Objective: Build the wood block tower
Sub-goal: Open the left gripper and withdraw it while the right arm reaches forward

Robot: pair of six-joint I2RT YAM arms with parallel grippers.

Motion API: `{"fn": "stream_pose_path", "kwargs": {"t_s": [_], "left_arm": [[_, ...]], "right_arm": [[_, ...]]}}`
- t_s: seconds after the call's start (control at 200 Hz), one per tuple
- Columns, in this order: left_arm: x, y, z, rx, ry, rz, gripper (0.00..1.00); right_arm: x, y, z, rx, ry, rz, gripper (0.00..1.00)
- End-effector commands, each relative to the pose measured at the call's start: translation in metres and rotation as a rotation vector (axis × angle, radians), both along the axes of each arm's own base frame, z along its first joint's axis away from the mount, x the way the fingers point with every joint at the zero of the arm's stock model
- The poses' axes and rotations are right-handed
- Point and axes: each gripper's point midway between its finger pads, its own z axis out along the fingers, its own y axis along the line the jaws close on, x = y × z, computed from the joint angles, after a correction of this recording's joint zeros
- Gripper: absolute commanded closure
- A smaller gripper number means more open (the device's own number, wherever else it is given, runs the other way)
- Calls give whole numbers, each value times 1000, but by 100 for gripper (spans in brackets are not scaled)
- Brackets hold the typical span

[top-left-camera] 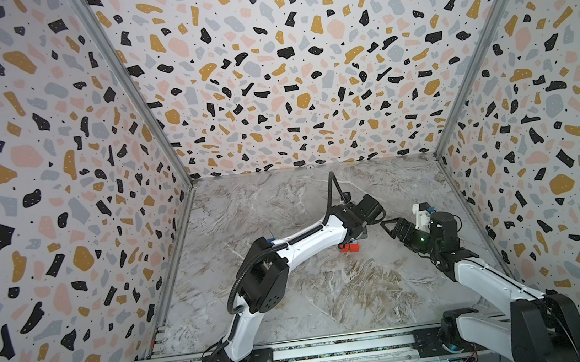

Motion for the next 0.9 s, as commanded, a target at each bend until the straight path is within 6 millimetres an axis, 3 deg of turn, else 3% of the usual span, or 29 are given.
{"fn": "stream_pose_path", "kwargs": {"t_s": [0.0,0.28,0.476,0.701,0.766,0.896], "left_arm": [[6,-2,8,3,-22,-3,49],[9,0,33,-2,-64,3,17],[9,27,68,32,-136,28,6],[-4,88,89,19,-186,73,0],[-7,113,89,-1,-191,96,0],[-9,172,91,-59,-204,163,0]], "right_arm": [[0,0,2,-4,-16,13,1],[0,3,7,-25,-42,45,1],[1,3,11,-73,-63,76,1],[0,3,31,-148,-151,115,1],[1,4,39,-166,-158,130,0],[4,14,57,-196,-159,195,8]]}}
